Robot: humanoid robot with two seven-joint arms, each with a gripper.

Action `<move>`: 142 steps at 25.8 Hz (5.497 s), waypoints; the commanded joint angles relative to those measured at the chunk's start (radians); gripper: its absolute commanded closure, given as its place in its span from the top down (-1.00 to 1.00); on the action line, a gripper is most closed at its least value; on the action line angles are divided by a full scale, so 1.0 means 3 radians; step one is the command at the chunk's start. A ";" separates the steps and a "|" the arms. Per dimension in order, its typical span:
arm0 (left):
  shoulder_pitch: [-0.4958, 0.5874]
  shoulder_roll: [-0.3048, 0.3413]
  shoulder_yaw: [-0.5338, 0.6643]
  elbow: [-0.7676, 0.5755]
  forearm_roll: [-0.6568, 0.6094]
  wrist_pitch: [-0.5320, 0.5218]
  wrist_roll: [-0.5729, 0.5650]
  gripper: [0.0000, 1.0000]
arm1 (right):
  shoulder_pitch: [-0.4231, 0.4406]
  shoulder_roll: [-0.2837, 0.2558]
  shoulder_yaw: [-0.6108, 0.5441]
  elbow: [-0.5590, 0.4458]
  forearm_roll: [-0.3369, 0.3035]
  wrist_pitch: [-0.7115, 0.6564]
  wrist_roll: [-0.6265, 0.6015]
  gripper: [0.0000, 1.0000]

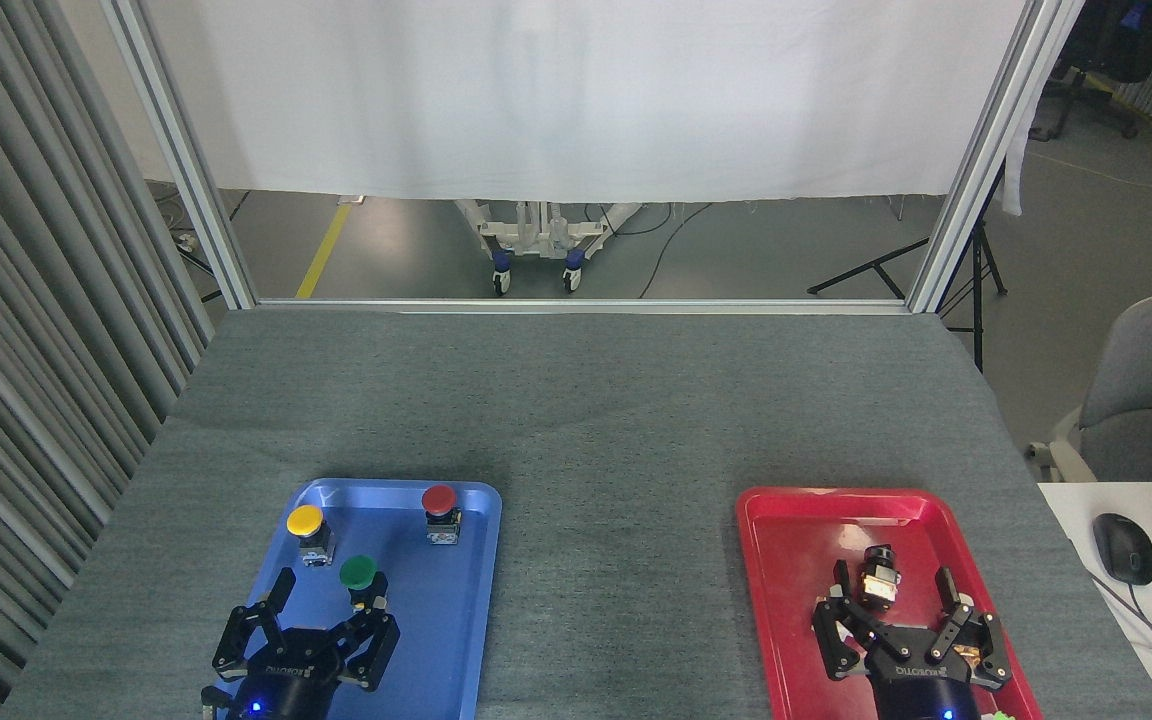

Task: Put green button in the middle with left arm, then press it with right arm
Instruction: 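Open the left hand fingers above the green button on the blue tray, then close the left hand around the green button and lift it, then carry the green button with the left hand toward the table middle, then release the green button on the table and withdraw the left hand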

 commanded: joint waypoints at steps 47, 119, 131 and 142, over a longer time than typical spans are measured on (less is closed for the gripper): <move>-0.0175 -0.0026 -0.0010 0.0668 -0.0021 -0.0010 0.0005 0.97 | 0.0012 0.0004 0.0010 -0.0058 -0.0264 -0.0149 -0.0004 1.00; -0.1489 -0.0885 -0.1340 0.2365 -0.0793 -0.1028 0.0128 -0.98 | 0.0012 0.0004 0.0010 -0.0058 -0.0259 -0.0159 -0.0004 1.00; -0.1459 -0.0906 -0.1421 0.2294 -0.0773 -0.1013 0.0143 0.99 | 0.0012 0.0004 0.0010 -0.0058 -0.0259 -0.0159 -0.0004 1.00; -0.0769 -0.0517 -0.1309 0.0673 -0.0752 -0.0190 0.0077 0.99 | 0.0012 0.0014 0.0010 -0.0053 -0.0248 -0.0164 -0.0004 1.00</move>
